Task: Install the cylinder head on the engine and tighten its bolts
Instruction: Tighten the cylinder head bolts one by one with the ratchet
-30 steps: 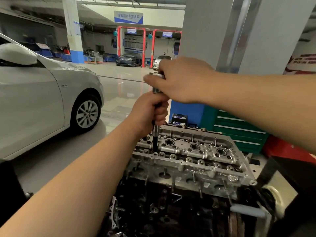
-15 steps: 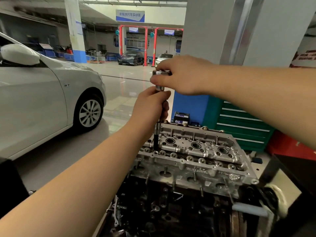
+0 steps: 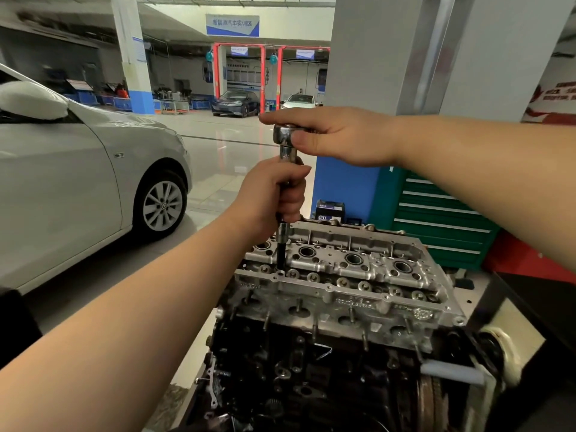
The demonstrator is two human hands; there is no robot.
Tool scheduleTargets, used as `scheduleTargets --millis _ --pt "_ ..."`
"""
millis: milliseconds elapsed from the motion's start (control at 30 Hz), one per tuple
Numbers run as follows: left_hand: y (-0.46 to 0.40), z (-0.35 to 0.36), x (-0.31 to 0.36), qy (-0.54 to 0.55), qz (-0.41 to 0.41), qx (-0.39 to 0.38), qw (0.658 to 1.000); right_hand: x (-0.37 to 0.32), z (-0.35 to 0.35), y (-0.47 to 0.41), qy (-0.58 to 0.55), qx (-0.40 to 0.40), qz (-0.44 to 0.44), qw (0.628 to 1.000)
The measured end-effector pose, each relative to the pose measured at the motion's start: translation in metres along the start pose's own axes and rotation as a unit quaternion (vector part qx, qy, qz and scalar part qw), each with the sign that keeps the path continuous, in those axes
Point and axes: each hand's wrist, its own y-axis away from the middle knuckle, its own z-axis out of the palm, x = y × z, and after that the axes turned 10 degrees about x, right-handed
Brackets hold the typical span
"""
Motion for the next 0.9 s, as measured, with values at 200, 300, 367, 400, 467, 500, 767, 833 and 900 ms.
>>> scheduleTargets --millis 200,300,367,400,467,500,767,833,900 --pt "0.001 0.012 -0.009 -0.082 0.081 0.124 0.986 -0.034 0.025 0.000 0.411 0.181 0.084 0.889" --pt "0.004 0.017 -0.016 -0.094 0.108 0.214 0.966 -0.044 0.030 -0.002 0.409 0.215 0.049 0.885" --pt "0.004 0.015 -0.014 -0.082 0.096 0.217 0.968 -0.039 0.025 -0.005 0.368 0.207 0.016 0.906" --pt "0.004 0.013 -0.011 -0.070 0.085 0.198 0.974 -0.033 0.022 -0.008 0.337 0.177 -0.007 0.925" --pt "0.003 0.013 -0.006 -0.034 0.049 0.141 0.988 -0.020 0.011 -0.011 0.266 0.102 -0.044 0.958" --pt "0.003 0.012 -0.004 -0.021 0.029 0.110 0.993 -0.013 0.005 -0.013 0.230 0.072 -0.052 0.969" --pt "0.003 -0.007 0.006 -0.013 -0.038 -0.063 0.997 0.011 -0.007 -0.013 0.024 -0.035 -0.080 0.996" --pt "0.001 -0.008 0.006 -0.007 -0.050 -0.079 0.996 0.015 -0.002 -0.012 0.046 -0.013 -0.082 0.995" --pt "-0.001 -0.010 0.005 -0.002 -0.057 -0.097 0.994 0.021 0.006 -0.010 0.081 0.033 -0.078 0.993"
